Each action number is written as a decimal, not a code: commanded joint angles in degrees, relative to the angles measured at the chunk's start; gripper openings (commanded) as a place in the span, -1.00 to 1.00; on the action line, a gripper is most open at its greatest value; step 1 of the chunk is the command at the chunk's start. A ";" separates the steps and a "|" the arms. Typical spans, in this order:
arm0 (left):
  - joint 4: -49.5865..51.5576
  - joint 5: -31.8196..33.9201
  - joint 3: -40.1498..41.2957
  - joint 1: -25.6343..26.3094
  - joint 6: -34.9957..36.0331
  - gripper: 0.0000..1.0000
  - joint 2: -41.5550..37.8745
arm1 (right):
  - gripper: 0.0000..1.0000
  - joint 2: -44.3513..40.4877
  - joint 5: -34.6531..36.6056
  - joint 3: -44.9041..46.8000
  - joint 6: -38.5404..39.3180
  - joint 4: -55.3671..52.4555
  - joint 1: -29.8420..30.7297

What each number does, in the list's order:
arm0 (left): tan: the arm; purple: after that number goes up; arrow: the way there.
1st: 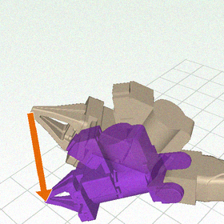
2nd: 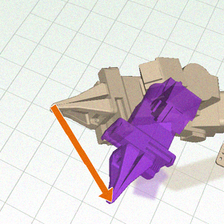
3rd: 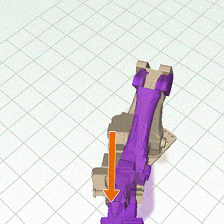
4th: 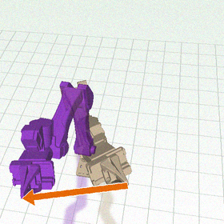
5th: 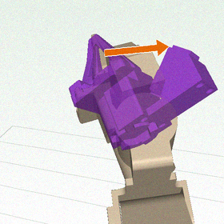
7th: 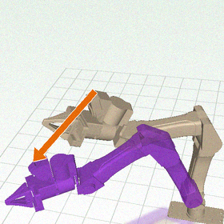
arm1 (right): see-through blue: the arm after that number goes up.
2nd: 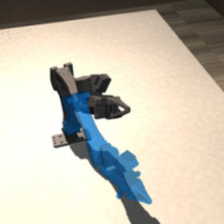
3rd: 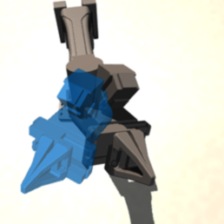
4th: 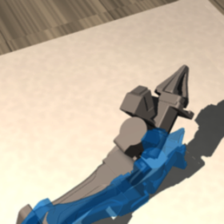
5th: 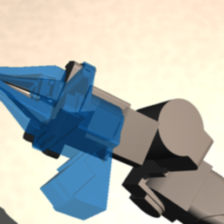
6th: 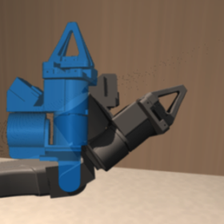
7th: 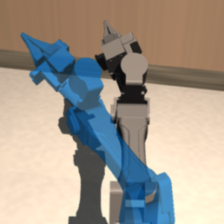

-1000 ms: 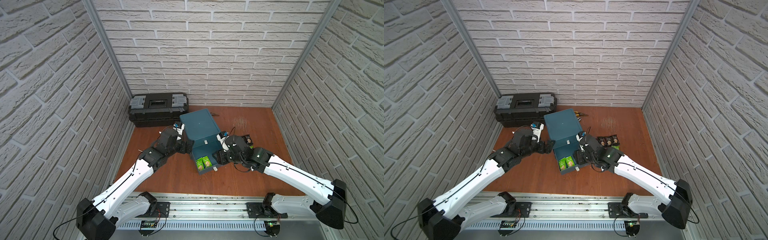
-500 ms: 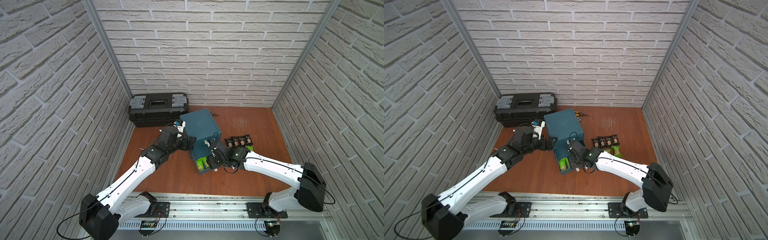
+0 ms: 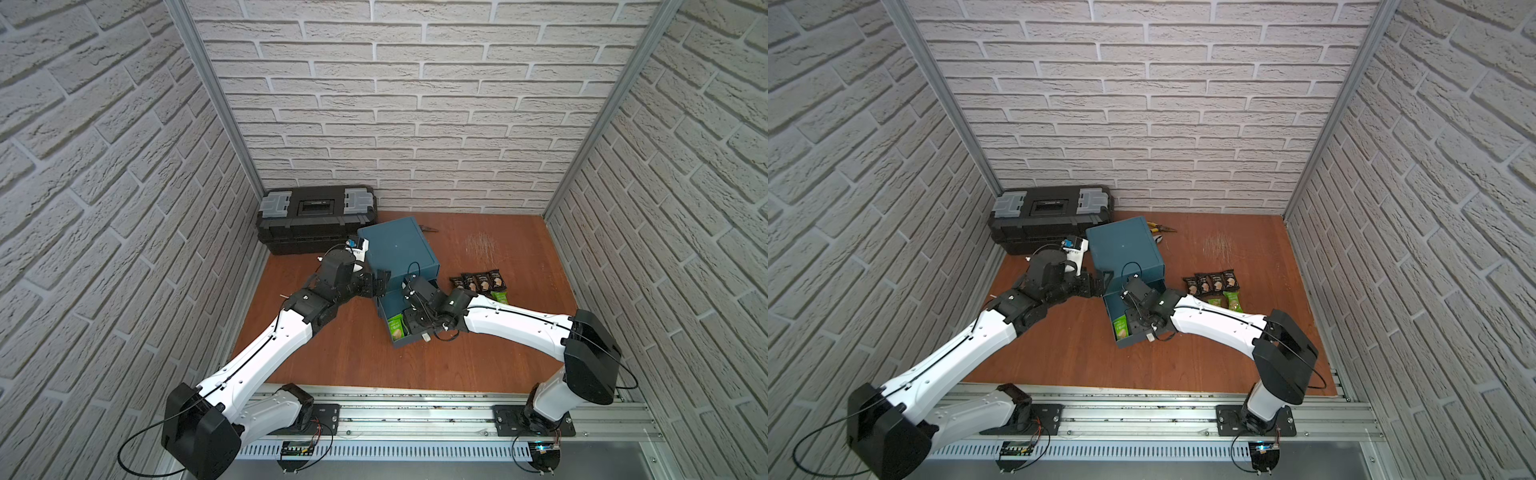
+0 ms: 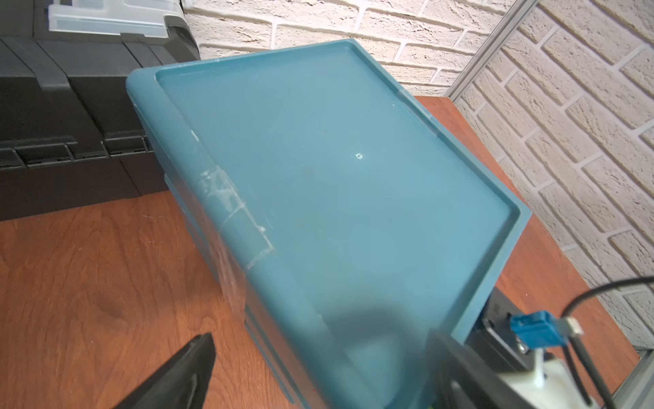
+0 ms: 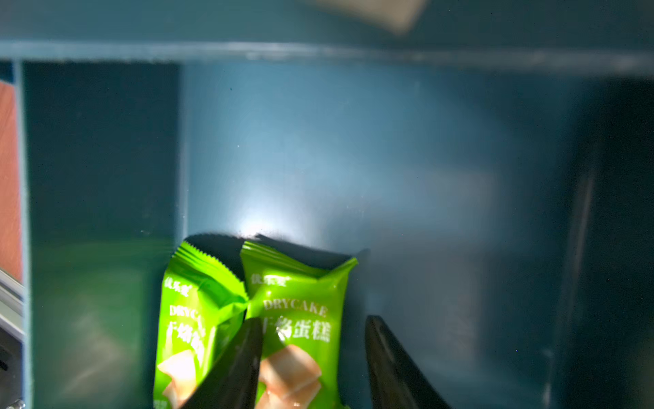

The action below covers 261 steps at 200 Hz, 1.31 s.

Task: Take the cookies out of the drawer
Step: Pick up the cookie from the drawer.

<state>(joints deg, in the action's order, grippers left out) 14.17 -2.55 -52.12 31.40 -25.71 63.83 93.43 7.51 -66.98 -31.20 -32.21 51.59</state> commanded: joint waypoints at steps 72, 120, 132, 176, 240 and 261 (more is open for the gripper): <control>-1.49 -1.32 -1.14 -0.28 -0.21 0.97 -0.95 | -0.86 -6.81 5.54 0.54 0.94 -2.87 1.15; -1.43 -1.63 -0.94 -0.21 -0.81 0.97 -1.37 | -0.95 -8.17 7.15 0.55 2.18 -3.30 1.10; -1.21 -1.64 -0.99 -0.16 -0.75 0.97 -1.54 | -0.95 -8.13 7.30 0.28 2.33 -3.39 1.09; -0.23 -0.88 -1.06 -0.22 -0.58 0.97 -2.31 | -0.95 -11.65 7.91 0.32 3.33 -3.65 0.85; 0.72 -0.16 -1.25 -0.19 -0.71 0.97 -3.22 | -0.95 -16.21 7.09 -0.02 4.49 -4.75 -0.43; 1.33 0.12 -1.49 -0.15 -0.65 0.97 -3.70 | -0.95 -17.67 5.66 -0.43 4.87 -5.06 -1.51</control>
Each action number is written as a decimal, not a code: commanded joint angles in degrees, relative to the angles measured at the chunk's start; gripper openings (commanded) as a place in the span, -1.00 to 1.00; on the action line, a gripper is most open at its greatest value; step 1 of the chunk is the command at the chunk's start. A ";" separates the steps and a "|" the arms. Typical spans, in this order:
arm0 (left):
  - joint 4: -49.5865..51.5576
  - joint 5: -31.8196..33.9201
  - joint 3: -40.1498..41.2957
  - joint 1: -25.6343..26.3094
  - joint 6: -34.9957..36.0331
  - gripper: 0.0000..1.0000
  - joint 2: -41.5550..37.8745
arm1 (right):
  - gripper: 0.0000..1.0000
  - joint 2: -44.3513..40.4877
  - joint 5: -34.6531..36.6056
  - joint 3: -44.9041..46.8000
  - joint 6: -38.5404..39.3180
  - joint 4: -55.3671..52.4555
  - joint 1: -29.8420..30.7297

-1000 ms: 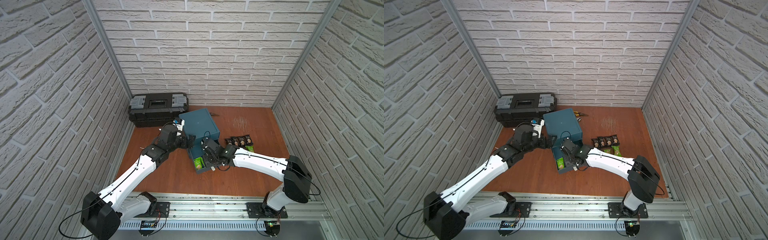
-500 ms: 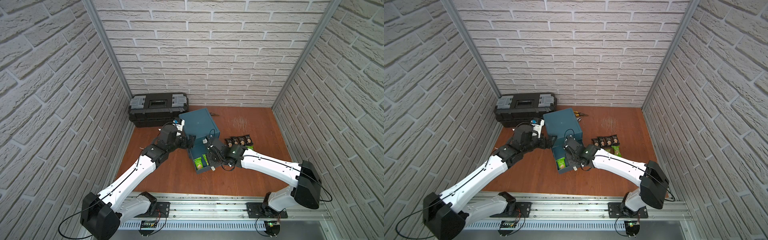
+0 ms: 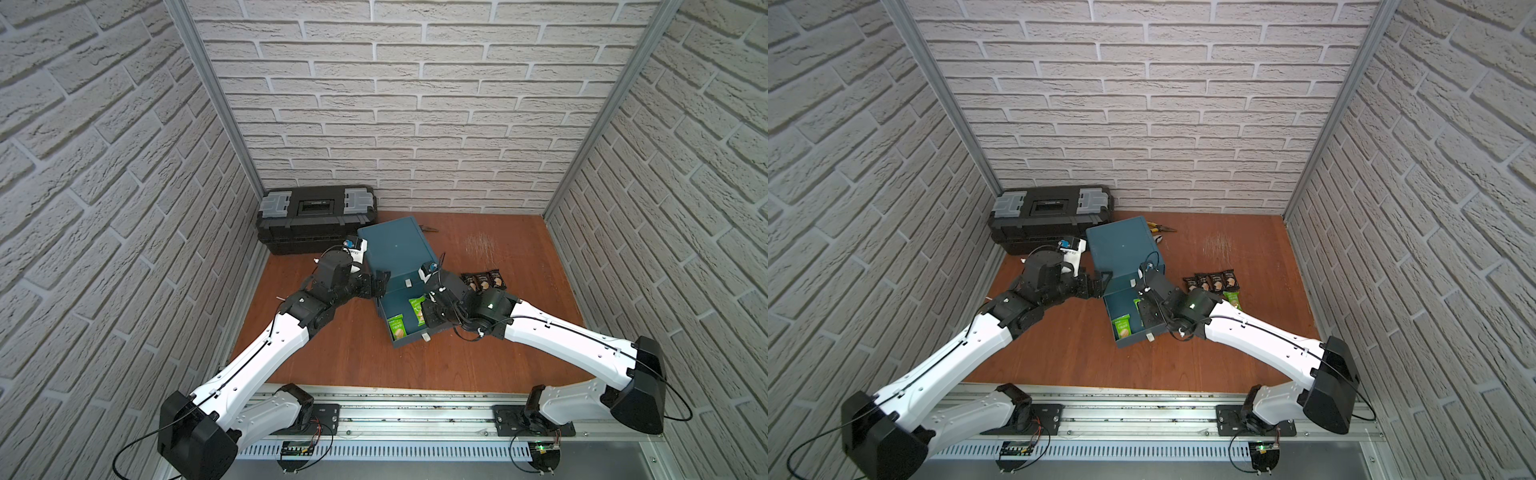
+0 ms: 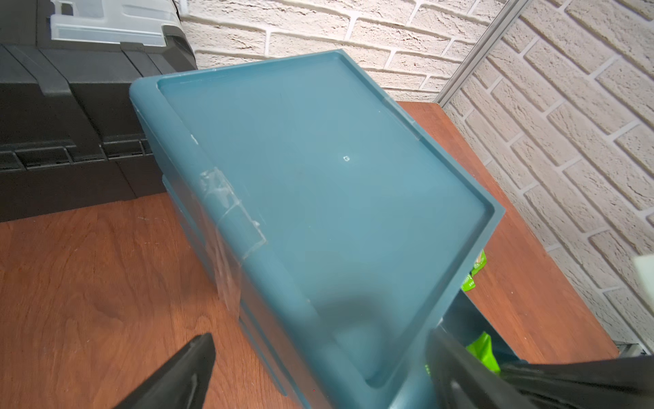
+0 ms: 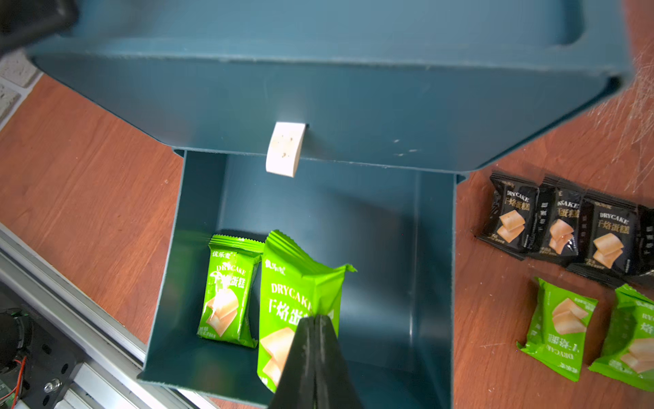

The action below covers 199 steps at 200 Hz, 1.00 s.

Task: Take the cookies out of the drawer
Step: Pick up the cookie from the drawer, then place the cookie at the center of the board.

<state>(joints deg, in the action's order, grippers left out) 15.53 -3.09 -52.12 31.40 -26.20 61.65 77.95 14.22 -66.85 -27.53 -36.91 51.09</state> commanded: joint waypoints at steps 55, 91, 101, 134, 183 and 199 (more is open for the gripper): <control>0.01 0.22 -1.90 -0.12 -0.35 0.97 -3.68 | -0.95 -7.20 -5.03 -0.83 2.29 -1.22 -4.62; 0.38 -4.52 -3.63 0.60 0.20 0.97 -5.48 | -0.95 -10.94 -6.19 -0.67 4.02 -2.53 -9.07; 0.17 -6.11 -4.29 2.14 0.72 0.97 -5.45 | -0.95 -11.93 -7.13 -0.27 5.44 -2.71 -11.62; -0.66 -3.26 -5.59 11.84 4.09 0.97 -4.39 | -0.95 -12.74 -11.49 1.77 10.14 -3.35 -22.04; -4.65 -1.21 -3.93 22.94 4.42 0.97 -2.42 | -0.95 -10.08 -15.02 6.29 12.40 1.03 -32.06; -4.57 -0.80 -3.19 24.76 3.63 0.97 -1.17 | -0.95 -7.71 -15.72 7.78 12.84 2.71 -34.08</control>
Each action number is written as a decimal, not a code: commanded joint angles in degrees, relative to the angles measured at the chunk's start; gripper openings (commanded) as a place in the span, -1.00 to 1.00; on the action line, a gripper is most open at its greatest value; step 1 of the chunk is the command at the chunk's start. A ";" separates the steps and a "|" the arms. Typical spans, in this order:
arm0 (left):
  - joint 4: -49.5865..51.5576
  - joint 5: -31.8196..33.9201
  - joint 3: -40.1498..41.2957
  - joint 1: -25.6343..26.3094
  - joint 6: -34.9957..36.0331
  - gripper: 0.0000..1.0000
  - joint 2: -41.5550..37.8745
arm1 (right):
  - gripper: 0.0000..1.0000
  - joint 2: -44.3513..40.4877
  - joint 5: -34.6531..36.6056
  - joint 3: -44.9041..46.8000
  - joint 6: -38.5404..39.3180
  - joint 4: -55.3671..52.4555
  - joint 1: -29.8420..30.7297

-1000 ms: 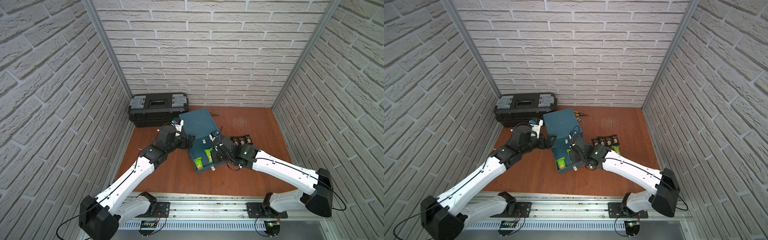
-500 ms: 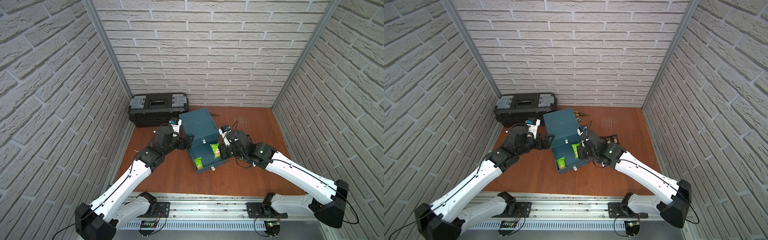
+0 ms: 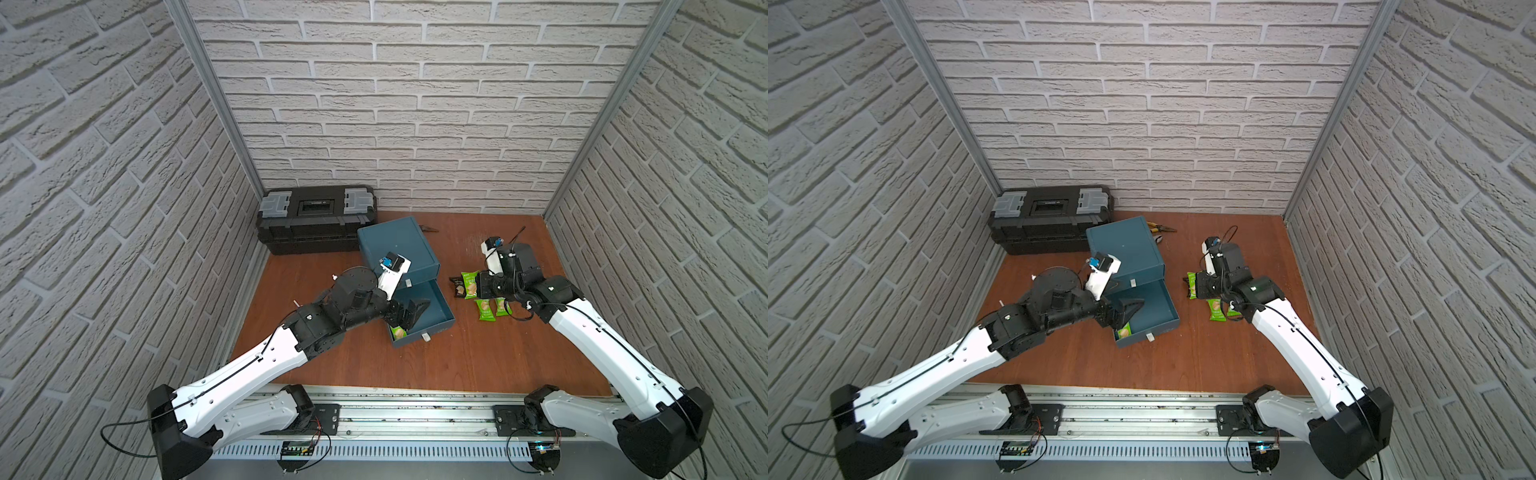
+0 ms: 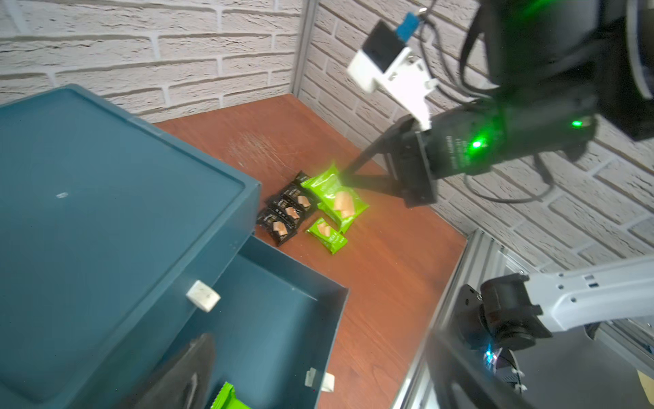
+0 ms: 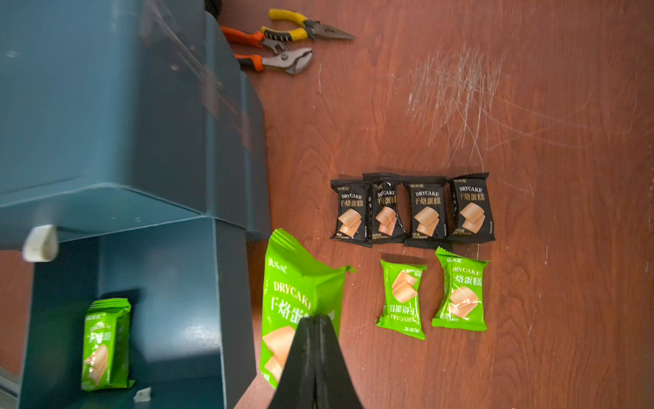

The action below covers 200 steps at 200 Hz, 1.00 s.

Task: Take the cookies out of the drawer
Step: Place the cookie at the center of the board.

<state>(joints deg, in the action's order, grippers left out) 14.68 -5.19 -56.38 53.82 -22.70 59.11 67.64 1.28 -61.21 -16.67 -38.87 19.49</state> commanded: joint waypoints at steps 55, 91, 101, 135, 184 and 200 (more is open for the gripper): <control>-0.57 7.03 2.34 5.33 0.15 0.97 0.12 | -0.95 10.25 -5.51 9.33 2.61 10.41 -6.47; 0.37 9.73 3.20 5.24 1.22 0.97 -2.48 | -0.95 15.28 -3.23 11.18 3.23 14.78 -7.27; 0.68 10.08 3.21 5.24 1.66 0.97 -2.73 | -0.95 16.68 -3.04 10.96 3.51 15.39 -7.52; 1.60 10.78 3.09 5.17 1.79 0.97 -2.95 | -0.95 20.73 -4.00 9.56 3.60 16.20 -8.15; 1.23 10.61 3.20 5.16 1.74 0.97 -2.79 | -0.95 23.77 -2.08 7.99 3.64 15.87 -9.38; 1.34 10.62 3.12 5.16 1.98 0.97 -2.69 | -0.95 24.02 -0.25 7.15 3.97 14.64 -9.51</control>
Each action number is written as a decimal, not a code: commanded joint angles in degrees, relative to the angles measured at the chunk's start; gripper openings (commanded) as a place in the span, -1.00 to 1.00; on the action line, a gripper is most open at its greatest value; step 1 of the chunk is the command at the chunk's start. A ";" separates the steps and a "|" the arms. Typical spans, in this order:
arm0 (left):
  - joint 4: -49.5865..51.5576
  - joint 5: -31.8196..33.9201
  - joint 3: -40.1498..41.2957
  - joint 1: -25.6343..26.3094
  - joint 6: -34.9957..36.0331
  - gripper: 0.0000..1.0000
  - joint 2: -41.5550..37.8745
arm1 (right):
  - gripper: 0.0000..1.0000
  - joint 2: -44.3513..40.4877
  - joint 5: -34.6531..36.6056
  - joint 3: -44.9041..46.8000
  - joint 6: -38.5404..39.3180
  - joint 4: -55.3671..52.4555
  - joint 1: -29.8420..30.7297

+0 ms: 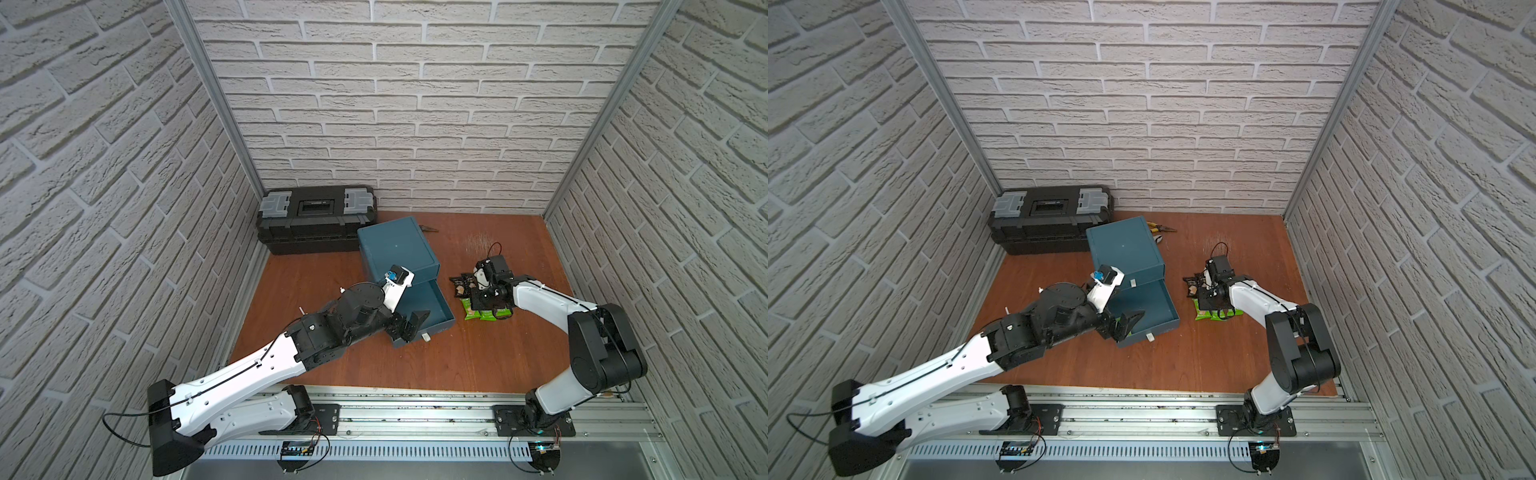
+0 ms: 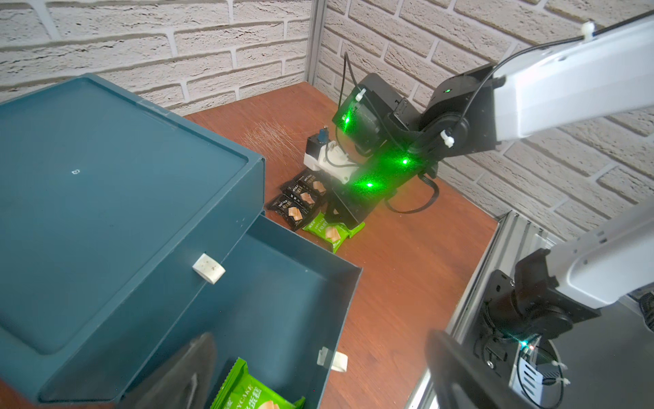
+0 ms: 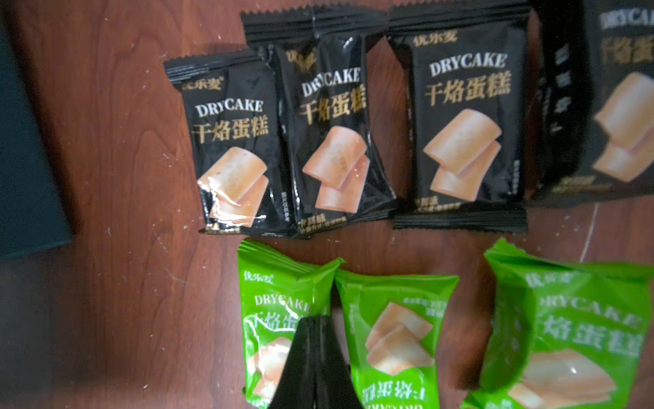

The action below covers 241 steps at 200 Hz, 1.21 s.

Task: Take the cookies out of the drawer
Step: Place the cookie at the center of the board.

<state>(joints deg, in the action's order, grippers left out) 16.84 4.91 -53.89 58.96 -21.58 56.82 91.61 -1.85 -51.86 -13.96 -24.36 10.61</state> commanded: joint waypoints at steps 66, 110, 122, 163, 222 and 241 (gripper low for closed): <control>0.92 2.16 1.13 -0.25 1.23 0.97 -1.09 | -0.65 -2.59 4.14 -2.63 1.06 -2.99 -0.76; 3.04 6.35 2.57 -1.98 1.05 0.97 -3.90 | -0.10 -9.06 1.53 -2.97 -1.53 -5.97 -0.68; 3.76 6.61 2.95 -4.16 0.78 0.97 -4.73 | -0.04 -11.63 1.35 -3.53 -2.45 -7.56 -0.43; 4.07 1.22 2.06 -16.02 -0.03 0.97 -4.61 | 0.07 -23.07 1.74 -8.30 -5.36 -13.24 4.18; -1.67 -4.17 -0.46 -25.81 -1.62 0.97 2.89 | 0.09 -29.22 0.66 -8.54 -12.05 -7.15 19.04; -3.03 -5.28 -1.50 -27.48 -2.20 0.97 5.36 | 0.09 -26.78 1.56 -8.16 -12.90 -5.18 24.22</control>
<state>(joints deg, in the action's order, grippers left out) 19.00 2.81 -52.80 33.34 -22.76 60.18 62.08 -0.10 -61.52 -23.83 -33.93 30.02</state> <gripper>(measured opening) 0.985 0.543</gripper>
